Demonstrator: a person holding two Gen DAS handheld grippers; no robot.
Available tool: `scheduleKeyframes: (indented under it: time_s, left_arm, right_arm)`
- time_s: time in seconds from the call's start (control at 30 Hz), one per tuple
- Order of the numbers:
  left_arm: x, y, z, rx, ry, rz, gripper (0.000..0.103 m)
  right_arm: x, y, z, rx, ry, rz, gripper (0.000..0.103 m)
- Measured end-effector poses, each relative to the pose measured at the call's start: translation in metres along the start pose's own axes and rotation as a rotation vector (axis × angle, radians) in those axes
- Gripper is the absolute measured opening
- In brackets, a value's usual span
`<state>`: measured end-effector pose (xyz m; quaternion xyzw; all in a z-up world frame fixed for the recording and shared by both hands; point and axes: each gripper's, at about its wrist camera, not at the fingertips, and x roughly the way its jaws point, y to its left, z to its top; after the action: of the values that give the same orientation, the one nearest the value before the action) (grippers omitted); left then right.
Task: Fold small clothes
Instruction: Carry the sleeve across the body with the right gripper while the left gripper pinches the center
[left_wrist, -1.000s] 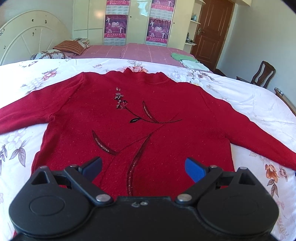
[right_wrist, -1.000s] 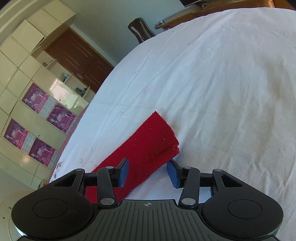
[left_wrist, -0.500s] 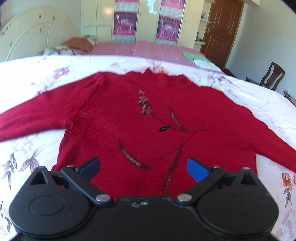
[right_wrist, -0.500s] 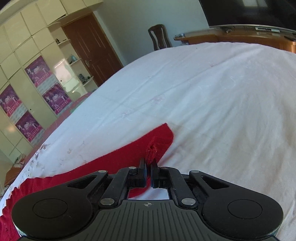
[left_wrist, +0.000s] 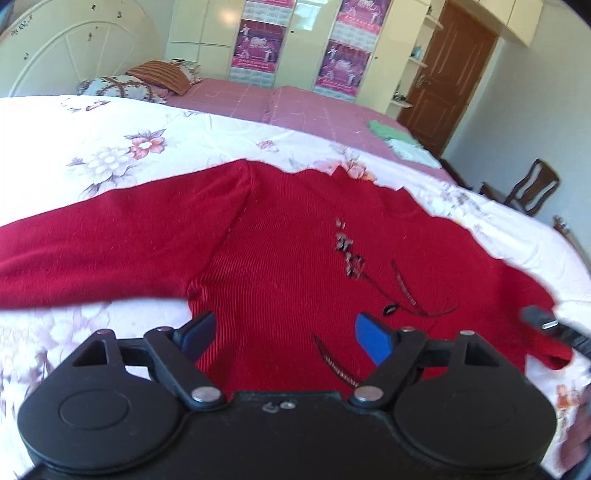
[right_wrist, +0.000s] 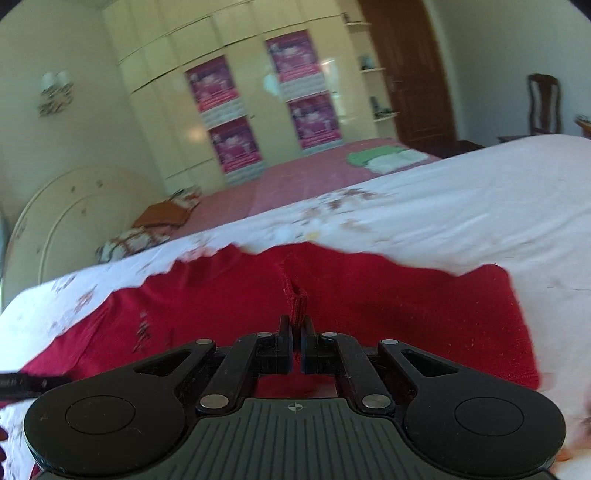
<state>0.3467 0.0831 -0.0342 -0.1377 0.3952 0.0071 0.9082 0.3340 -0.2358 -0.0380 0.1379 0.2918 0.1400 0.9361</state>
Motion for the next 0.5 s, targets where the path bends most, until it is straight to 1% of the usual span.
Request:
scheduleKeyframes:
  time_s: [0.07, 0.1, 0.17, 0.23, 0.27, 0.3, 0.33, 0.37, 0.4, 0.43, 0.5]
  left_arm:
    - [-0.001, 0.007, 0.003, -0.002, 0.003, -0.032, 0.078]
    - [-0.002, 0.010, 0.005, -0.004, 0.003, -0.048, 0.077]
    - [-0.002, 0.015, 0.006, -0.011, 0.002, -0.080, 0.075]
    - [0.000, 0.018, 0.007, -0.013, 0.006, -0.103, 0.075]
    - [0.002, 0.018, 0.007, -0.011, 0.009, -0.118, 0.075]
    - [0.005, 0.017, 0.007, -0.010, 0.019, -0.137, 0.075]
    - [0.009, 0.015, 0.007, -0.007, 0.034, -0.166, 0.075]
    - [0.013, 0.011, 0.006, -0.004, 0.043, -0.195, 0.075]
    - [0.018, 0.005, 0.006, 0.004, 0.052, -0.223, 0.074]
    - [0.024, -0.002, 0.006, 0.017, 0.063, -0.251, 0.073]
    - [0.036, -0.018, 0.004, 0.027, 0.082, -0.307, 0.072]
  right_arm:
    - [0.016, 0.034, -0.012, -0.077, 0.024, 0.041, 0.003]
    - [0.026, 0.049, -0.012, -0.107, 0.037, 0.058, 0.003]
    - [0.050, 0.075, -0.021, -0.142, 0.068, 0.097, 0.003]
    - [0.073, 0.095, -0.029, -0.178, 0.131, 0.131, 0.003]
    - [0.086, 0.103, -0.034, -0.191, 0.176, 0.175, 0.003]
    - [0.091, 0.109, -0.038, -0.210, 0.206, 0.193, 0.003]
    - [0.094, 0.114, -0.040, -0.241, 0.206, 0.159, 0.004]
    - [0.085, 0.117, -0.042, -0.254, 0.188, 0.138, 0.016]
    - [0.077, 0.113, -0.042, -0.236, 0.167, 0.135, 0.029]
    - [0.067, 0.105, -0.042, -0.198, 0.137, 0.129, 0.047]
    - [0.051, 0.086, -0.040, -0.124, 0.093, 0.105, 0.048]
